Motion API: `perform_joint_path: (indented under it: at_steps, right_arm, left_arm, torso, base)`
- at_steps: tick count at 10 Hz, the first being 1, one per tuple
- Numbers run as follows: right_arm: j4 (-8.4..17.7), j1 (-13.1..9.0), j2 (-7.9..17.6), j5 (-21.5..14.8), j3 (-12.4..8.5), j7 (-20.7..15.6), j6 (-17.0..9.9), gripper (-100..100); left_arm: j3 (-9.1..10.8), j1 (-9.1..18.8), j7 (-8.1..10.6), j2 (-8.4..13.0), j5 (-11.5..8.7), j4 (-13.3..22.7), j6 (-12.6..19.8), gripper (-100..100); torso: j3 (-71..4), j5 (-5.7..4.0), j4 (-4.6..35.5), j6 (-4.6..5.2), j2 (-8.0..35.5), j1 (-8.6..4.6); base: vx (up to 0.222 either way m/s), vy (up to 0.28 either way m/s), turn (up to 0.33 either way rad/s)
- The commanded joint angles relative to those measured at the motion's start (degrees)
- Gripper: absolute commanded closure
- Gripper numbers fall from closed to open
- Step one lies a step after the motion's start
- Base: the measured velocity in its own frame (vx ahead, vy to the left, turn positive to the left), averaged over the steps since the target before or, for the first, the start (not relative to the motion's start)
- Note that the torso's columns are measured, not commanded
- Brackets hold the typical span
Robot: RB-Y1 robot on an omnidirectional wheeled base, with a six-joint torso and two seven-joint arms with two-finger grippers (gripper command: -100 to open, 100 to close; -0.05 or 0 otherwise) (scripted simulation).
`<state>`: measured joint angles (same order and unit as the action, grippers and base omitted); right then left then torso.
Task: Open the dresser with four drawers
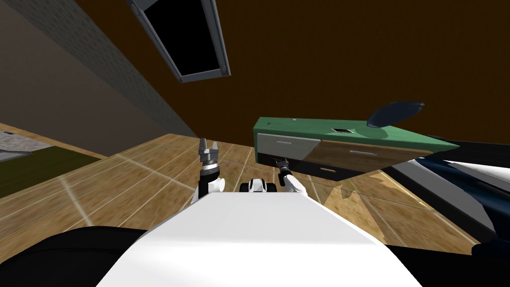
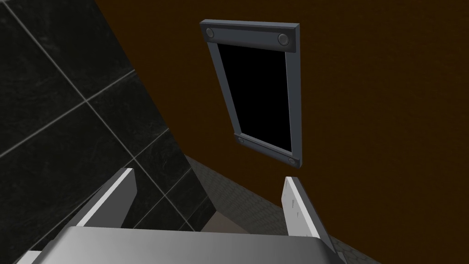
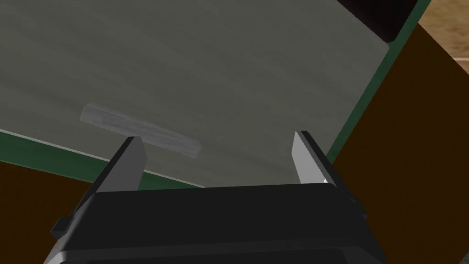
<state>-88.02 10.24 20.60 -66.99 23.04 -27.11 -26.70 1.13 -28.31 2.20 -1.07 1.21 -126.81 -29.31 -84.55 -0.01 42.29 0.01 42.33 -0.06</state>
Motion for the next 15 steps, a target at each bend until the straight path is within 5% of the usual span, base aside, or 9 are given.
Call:
perform_joint_path:
  at_steps: [1, 15]
  right_arm:
    - [4.0, -3.1, 0.9, -4.3, 1.8, -2.0, -3.8, -100]
    - [18.7, -16.1, 7.3, -22.4, 8.8, -9.5, -17.5, -100]
  left_arm:
    - [0.00, 0.0, 0.00, 0.0, 0.0, 0.0, 0.0, 0]
    - [0.00, 0.0, 0.00, 0.0, 0.0, 0.0, 0.0, 0]
  torso:
    - [0.0, -0.01, 0.0, -0.01, 0.0, -0.01]
    - [0.0, 0.02, 0.0, -0.01, 0.0, 0.08]
  base:
    - [0.078, 0.018, 0.050]
    - [0.071, -0.002, 0.040]
